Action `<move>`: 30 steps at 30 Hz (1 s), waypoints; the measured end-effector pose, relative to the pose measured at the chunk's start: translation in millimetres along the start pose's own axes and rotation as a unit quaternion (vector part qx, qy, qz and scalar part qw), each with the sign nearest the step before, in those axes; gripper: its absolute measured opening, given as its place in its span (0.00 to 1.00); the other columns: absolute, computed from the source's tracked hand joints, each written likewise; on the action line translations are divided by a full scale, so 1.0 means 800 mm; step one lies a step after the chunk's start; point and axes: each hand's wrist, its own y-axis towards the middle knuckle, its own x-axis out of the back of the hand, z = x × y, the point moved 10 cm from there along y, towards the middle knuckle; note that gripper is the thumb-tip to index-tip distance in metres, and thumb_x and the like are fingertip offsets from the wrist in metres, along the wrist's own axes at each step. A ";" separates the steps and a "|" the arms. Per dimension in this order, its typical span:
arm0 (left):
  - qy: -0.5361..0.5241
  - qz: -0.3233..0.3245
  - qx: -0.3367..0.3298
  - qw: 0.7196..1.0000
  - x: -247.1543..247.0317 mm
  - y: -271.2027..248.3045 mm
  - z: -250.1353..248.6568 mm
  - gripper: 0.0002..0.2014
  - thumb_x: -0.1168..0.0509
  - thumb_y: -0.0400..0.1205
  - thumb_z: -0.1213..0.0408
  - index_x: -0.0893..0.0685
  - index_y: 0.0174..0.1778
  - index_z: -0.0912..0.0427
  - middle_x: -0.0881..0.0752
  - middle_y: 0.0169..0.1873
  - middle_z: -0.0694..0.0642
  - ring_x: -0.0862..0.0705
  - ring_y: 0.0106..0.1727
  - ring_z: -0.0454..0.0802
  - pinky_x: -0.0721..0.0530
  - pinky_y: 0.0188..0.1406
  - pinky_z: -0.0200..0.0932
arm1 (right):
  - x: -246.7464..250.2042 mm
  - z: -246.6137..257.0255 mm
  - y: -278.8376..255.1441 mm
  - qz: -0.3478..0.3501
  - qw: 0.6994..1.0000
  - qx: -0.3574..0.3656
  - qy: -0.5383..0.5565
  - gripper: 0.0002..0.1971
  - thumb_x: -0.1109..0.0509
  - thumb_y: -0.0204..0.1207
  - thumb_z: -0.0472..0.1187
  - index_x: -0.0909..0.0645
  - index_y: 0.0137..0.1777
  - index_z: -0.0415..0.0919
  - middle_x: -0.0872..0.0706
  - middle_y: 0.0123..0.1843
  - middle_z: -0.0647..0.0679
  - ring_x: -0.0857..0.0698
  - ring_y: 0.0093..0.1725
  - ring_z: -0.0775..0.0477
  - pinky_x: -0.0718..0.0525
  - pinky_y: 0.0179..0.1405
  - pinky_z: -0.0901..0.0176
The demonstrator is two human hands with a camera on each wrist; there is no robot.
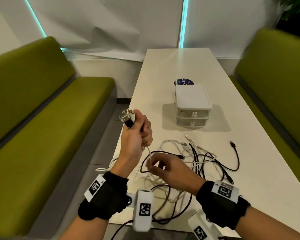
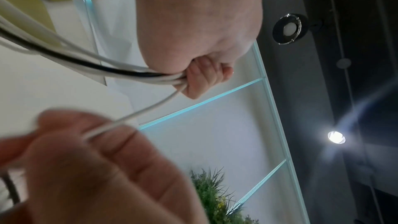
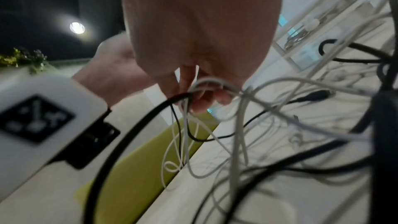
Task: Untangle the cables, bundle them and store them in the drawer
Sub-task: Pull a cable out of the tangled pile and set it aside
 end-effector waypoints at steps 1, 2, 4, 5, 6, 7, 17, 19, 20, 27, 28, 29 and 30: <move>-0.001 0.001 -0.004 1.000 -0.001 0.002 -0.004 0.24 0.46 0.82 0.45 0.37 0.28 0.60 0.36 0.18 0.46 0.45 0.18 0.41 0.48 0.16 0.36 | 0.001 0.000 -0.002 -0.012 1.000 0.008 -0.014 0.05 0.32 0.81 0.44 0.17 0.45 0.48 0.12 0.44 0.54 0.19 0.34 0.51 0.21 0.39 0.57; -0.002 0.003 -0.009 1.000 -0.001 0.003 -0.008 0.24 0.46 0.83 0.46 0.37 0.28 0.60 0.36 0.18 0.47 0.45 0.18 0.41 0.49 0.16 0.36 | 0.002 0.001 -0.002 -0.017 0.999 0.018 -0.036 0.06 0.33 0.81 0.43 0.17 0.43 0.47 0.13 0.41 0.54 0.19 0.34 0.50 0.23 0.37 0.57; -0.001 0.014 -0.023 1.000 -0.006 0.001 -0.017 0.24 0.45 0.81 0.44 0.37 0.27 0.59 0.36 0.19 0.47 0.45 0.18 0.41 0.49 0.16 0.36 | -0.002 0.000 0.000 -0.005 0.991 0.034 -0.129 0.07 0.34 0.79 0.41 0.19 0.40 0.44 0.14 0.39 0.52 0.21 0.34 0.53 0.24 0.36 0.58; -0.002 0.020 -0.034 0.999 -0.009 -0.001 -0.023 0.24 0.45 0.79 0.44 0.37 0.28 0.59 0.36 0.19 0.46 0.45 0.18 0.40 0.48 0.16 0.36 | -0.006 -0.006 0.002 0.008 0.982 0.031 -0.184 0.07 0.35 0.78 0.41 0.20 0.40 0.42 0.14 0.39 0.51 0.20 0.37 0.52 0.23 0.39 0.56; -0.008 0.025 -0.047 0.999 -0.011 -0.002 -0.030 0.23 0.44 0.79 0.43 0.37 0.28 0.59 0.36 0.19 0.46 0.45 0.18 0.40 0.49 0.16 0.37 | -0.008 -0.017 0.004 0.018 0.972 0.017 -0.232 0.07 0.37 0.78 0.41 0.20 0.41 0.42 0.15 0.40 0.49 0.20 0.40 0.49 0.22 0.42 0.53; -0.016 0.027 -0.062 0.998 -0.011 -0.003 -0.038 0.24 0.44 0.78 0.43 0.37 0.28 0.59 0.36 0.19 0.46 0.45 0.18 0.40 0.49 0.17 0.38 | -0.003 -0.028 0.004 0.020 0.963 -0.001 -0.269 0.06 0.38 0.79 0.41 0.21 0.44 0.44 0.17 0.41 0.48 0.19 0.42 0.46 0.21 0.44 0.52; 0.389 0.105 -0.047 0.914 -0.025 -0.014 0.019 0.12 0.38 0.86 0.58 0.10 0.43 0.52 0.15 0.37 0.45 0.21 0.29 0.38 0.29 0.27 0.30 | 0.111 -0.037 -0.001 -0.183 0.933 -0.033 -0.309 0.06 0.42 0.86 0.45 0.26 0.56 0.46 0.10 0.47 0.38 0.14 0.48 0.30 0.28 0.36 0.49; 0.467 0.144 -0.046 0.871 -0.036 -0.019 0.045 0.10 0.37 0.85 0.57 0.12 0.57 0.47 0.12 0.52 0.41 0.15 0.51 0.35 0.20 0.47 0.31 | 0.135 -0.012 -0.005 -0.248 0.922 0.001 -0.298 0.08 0.43 0.86 0.46 0.25 0.56 0.45 0.11 0.44 0.37 0.14 0.44 0.29 0.29 0.34 0.50; 0.479 0.155 -0.051 0.862 -0.041 -0.021 0.050 0.12 0.37 0.85 0.55 0.14 0.61 0.46 0.13 0.57 0.39 0.16 0.58 0.34 0.21 0.55 0.29 | 0.150 0.003 -0.006 -0.280 0.915 0.016 -0.289 0.09 0.44 0.87 0.46 0.24 0.55 0.45 0.11 0.42 0.38 0.15 0.41 0.30 0.28 0.34 0.50; 0.436 0.095 -0.141 0.884 -0.045 -0.018 0.013 0.11 0.39 0.86 0.58 0.16 0.62 0.44 0.14 0.47 0.41 0.20 0.28 0.33 0.26 0.33 0.31 | 0.167 0.035 -0.011 -0.301 0.940 0.065 -0.145 0.10 0.38 0.85 0.42 0.24 0.41 0.44 0.18 0.32 0.54 0.22 0.32 0.49 0.28 0.33 0.53; 0.437 0.086 -0.143 0.884 -0.040 -0.019 0.014 0.10 0.39 0.86 0.58 0.15 0.59 0.44 0.14 0.49 0.41 0.19 0.26 0.36 0.25 0.31 0.34 | 0.163 0.028 -0.013 -0.287 0.951 0.052 -0.104 0.11 0.37 0.85 0.42 0.23 0.39 0.44 0.17 0.31 0.51 0.20 0.33 0.50 0.26 0.35 0.54; 0.444 0.074 -0.143 0.882 -0.034 -0.020 0.015 0.09 0.39 0.87 0.59 0.15 0.56 0.45 0.13 0.49 0.41 0.17 0.25 0.40 0.24 0.28 0.35 | 0.158 0.021 -0.016 -0.272 0.959 0.041 -0.067 0.13 0.36 0.84 0.42 0.22 0.37 0.44 0.16 0.30 0.49 0.19 0.33 0.50 0.24 0.35 0.55; 0.451 0.058 -0.142 0.879 -0.026 -0.020 0.017 0.08 0.40 0.87 0.61 0.16 0.53 0.45 0.13 0.48 0.41 0.16 0.25 0.42 0.23 0.27 0.38 | 0.152 0.017 -0.018 -0.251 0.967 0.035 -0.036 0.14 0.36 0.84 0.43 0.20 0.36 0.44 0.16 0.29 0.46 0.19 0.31 0.50 0.23 0.35 0.55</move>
